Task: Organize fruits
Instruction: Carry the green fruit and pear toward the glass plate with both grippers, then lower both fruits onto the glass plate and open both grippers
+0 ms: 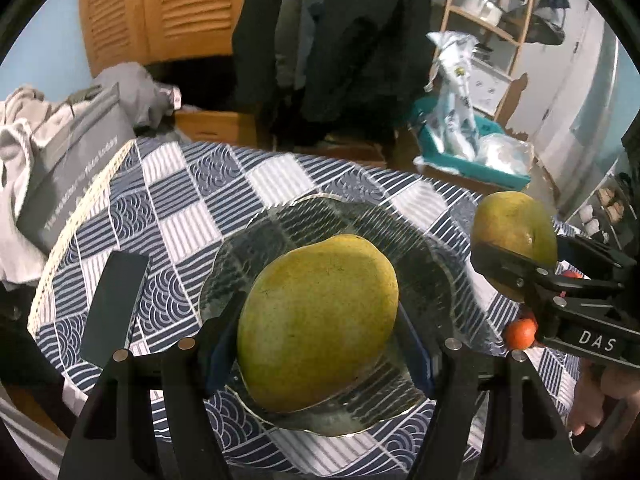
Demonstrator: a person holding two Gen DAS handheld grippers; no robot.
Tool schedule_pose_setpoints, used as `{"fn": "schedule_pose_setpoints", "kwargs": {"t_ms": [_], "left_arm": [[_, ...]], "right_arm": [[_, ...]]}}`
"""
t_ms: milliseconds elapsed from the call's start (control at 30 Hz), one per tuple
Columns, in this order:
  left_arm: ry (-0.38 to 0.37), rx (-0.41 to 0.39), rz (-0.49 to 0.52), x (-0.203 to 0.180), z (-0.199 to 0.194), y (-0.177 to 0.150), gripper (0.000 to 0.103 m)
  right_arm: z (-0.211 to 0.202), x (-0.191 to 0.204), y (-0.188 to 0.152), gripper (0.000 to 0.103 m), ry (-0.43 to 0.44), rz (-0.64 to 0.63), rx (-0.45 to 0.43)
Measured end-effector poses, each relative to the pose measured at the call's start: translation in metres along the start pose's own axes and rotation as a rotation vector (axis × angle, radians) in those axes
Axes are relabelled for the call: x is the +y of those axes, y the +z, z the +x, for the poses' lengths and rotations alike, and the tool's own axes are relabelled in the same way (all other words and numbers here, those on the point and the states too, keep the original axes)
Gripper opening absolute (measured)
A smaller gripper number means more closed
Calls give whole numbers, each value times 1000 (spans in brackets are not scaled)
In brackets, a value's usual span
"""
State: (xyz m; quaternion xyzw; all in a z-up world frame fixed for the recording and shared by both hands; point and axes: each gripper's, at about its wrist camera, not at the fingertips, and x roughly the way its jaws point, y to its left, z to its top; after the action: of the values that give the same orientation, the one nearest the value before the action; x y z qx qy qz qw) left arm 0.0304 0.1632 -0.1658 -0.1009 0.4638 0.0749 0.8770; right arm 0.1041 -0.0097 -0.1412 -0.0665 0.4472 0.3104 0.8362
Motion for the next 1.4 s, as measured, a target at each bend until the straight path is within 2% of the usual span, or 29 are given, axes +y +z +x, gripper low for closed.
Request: {"fn": "schedule_pose_setpoints", "kwargs": {"t_ms": [200, 633, 833, 1000, 1067, 1133, 1200, 1267, 1400], "left_arm": [[33, 62, -7, 11, 21, -10, 72], [22, 215, -47, 27, 49, -28, 73], [49, 250, -32, 25, 59, -34, 73], [50, 279, -63, 31, 65, -37, 72], [49, 284, -72, 32, 68, -39, 72], [61, 238, -69, 31, 62, -36, 72], [51, 199, -55, 28, 54, -32, 87], [87, 175, -42, 27, 49, -30, 88], [84, 196, -39, 27, 53, -31, 88]], "right_arm": [[24, 14, -2, 74, 5, -24, 52], [59, 22, -17, 75, 15, -26, 167], [65, 19, -23, 75, 19, -17, 201], [68, 17, -26, 75, 21, -12, 215], [69, 18, -26, 75, 23, -9, 222], [70, 18, -26, 75, 23, -9, 228], [71, 19, -27, 75, 23, -16, 235], [71, 20, -28, 75, 31, -18, 234], [72, 21, -28, 76, 35, -20, 244]]}}
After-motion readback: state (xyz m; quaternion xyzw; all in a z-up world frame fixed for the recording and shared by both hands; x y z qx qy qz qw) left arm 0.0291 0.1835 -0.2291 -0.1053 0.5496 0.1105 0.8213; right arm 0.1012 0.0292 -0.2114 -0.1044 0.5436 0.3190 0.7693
